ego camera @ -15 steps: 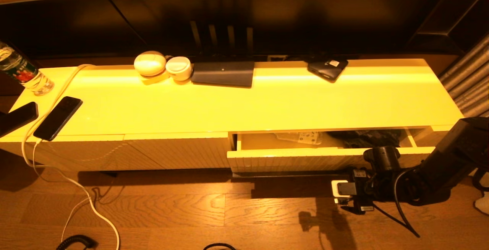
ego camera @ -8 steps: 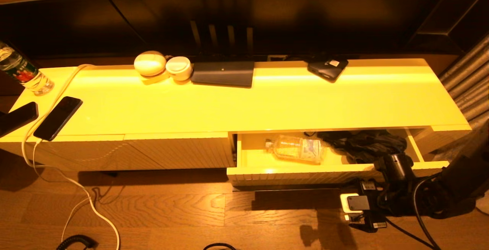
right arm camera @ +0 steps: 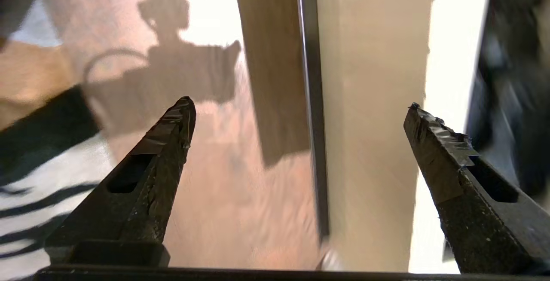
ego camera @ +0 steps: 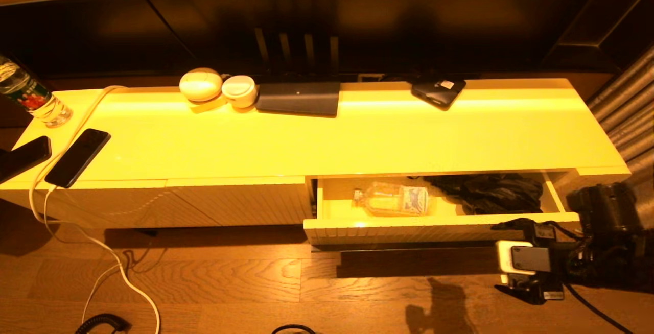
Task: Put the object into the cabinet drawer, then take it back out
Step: Open the drawer
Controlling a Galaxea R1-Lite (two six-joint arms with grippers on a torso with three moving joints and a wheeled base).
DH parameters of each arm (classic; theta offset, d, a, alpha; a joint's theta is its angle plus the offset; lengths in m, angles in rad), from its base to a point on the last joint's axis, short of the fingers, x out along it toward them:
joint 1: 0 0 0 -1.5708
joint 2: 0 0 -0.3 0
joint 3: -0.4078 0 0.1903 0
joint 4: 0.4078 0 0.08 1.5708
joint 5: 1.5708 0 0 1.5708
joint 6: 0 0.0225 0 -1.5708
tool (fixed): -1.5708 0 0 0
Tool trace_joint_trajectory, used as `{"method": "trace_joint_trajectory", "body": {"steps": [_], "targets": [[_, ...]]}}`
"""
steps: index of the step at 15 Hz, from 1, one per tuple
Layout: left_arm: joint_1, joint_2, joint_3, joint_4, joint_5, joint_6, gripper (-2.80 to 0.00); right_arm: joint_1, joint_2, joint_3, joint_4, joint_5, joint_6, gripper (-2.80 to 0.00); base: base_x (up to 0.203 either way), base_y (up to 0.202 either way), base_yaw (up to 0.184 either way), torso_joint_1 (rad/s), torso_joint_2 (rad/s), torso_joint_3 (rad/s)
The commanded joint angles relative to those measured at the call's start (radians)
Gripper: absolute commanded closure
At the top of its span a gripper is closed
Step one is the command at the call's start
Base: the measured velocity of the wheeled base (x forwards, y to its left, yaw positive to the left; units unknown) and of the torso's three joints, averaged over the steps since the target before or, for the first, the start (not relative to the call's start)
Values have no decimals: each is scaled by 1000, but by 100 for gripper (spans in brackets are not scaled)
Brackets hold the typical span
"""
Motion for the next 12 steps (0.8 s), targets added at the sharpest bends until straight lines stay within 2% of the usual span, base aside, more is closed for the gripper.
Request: {"method": "trace_joint_trajectory", "body": {"steps": [1,2,3,4,6,8,11,12], "targets": [[0,0,2,0,0,0,0,-59,-249,13,171,0,31,-280,0,0,0,0,0,0],[0,0,2,0,0,0,0,-77,-305,-3,282,-1,86,-280,0,0,0,0,0,0],[0,0,2,0,0,0,0,-87,-348,-47,404,-2,187,-280,0,0,0,0,0,0],[0,0,2,0,0,0,0,-89,-366,-96,501,-2,320,-280,0,0,0,0,0,0],[0,0,2,0,0,0,0,-81,-376,-182,648,0,529,-280,0,0,0,0,0,0],[0,0,2,0,0,0,0,-34,-345,-221,689,0,655,-280,0,0,0,0,0,0],[0,0,2,1,0,0,0,64,-257,-316,694,-4,958,-280,0,0,0,0,0,0],[0,0,2,0,0,0,0,102,-212,-366,695,-14,1082,-280,0,0,0,0,0,0]]}}
